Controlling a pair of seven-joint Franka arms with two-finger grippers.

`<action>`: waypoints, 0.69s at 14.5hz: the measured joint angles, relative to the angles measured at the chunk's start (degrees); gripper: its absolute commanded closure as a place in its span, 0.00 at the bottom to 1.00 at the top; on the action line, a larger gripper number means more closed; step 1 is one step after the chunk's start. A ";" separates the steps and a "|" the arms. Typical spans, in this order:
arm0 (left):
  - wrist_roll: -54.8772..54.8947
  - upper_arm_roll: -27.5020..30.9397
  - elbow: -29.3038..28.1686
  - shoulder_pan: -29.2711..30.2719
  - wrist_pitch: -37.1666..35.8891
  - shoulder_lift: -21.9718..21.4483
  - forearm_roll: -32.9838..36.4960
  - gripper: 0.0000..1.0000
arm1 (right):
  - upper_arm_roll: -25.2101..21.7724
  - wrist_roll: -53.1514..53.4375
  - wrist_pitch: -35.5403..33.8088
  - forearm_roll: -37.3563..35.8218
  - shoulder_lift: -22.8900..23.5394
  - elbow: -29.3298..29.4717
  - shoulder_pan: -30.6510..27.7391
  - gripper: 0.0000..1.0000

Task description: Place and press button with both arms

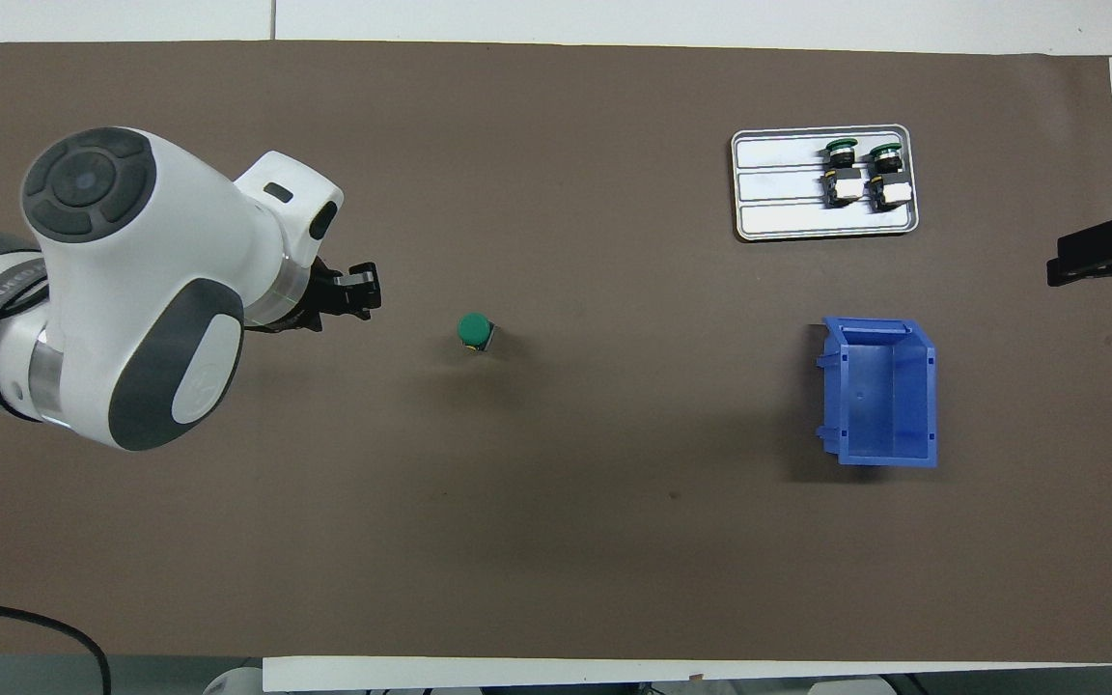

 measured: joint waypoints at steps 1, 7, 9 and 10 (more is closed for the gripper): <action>0.01 -0.01 0.98 -0.81 -0.09 1.06 0.17 0.66 | 0.00 0.00 0.00 0.00 0.00 0.00 0.00 0.02; -1.35 -0.05 6.25 -5.74 0.02 7.80 0.30 0.96 | 0.00 0.00 0.00 0.00 0.00 0.00 0.00 0.02; -2.99 -0.08 8.50 -6.69 0.65 10.35 0.29 1.00 | 0.00 0.00 0.00 0.00 0.00 0.00 0.00 0.02; -3.51 -0.06 9.14 -7.01 1.29 11.32 0.29 1.00 | 0.00 0.00 0.00 0.00 0.00 0.00 0.00 0.02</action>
